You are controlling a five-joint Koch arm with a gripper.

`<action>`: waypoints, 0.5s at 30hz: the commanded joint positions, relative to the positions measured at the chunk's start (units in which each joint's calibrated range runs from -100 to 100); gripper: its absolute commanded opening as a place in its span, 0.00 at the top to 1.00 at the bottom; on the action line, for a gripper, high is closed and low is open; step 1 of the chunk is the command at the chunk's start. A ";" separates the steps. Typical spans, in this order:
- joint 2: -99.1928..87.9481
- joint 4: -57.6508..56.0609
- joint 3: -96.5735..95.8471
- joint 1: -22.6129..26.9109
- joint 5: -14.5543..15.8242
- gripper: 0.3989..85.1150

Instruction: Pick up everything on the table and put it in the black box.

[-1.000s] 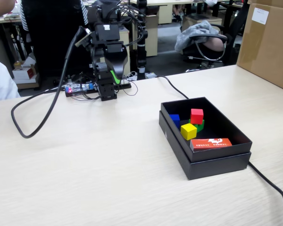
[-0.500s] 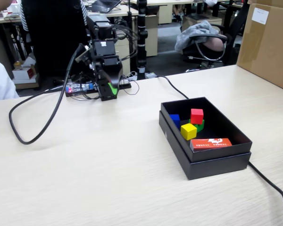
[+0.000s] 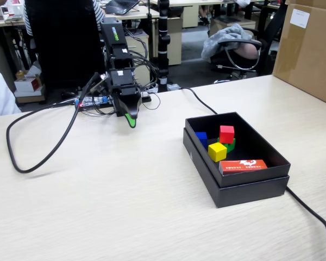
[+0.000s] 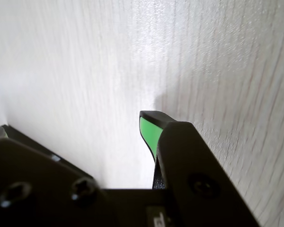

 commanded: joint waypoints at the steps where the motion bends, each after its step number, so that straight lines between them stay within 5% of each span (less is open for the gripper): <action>1: -1.29 14.07 -3.60 -0.68 -2.59 0.37; 8: -1.29 33.94 -18.02 -1.22 -5.03 0.38; 15: -1.29 33.51 -20.56 -1.07 -4.79 0.39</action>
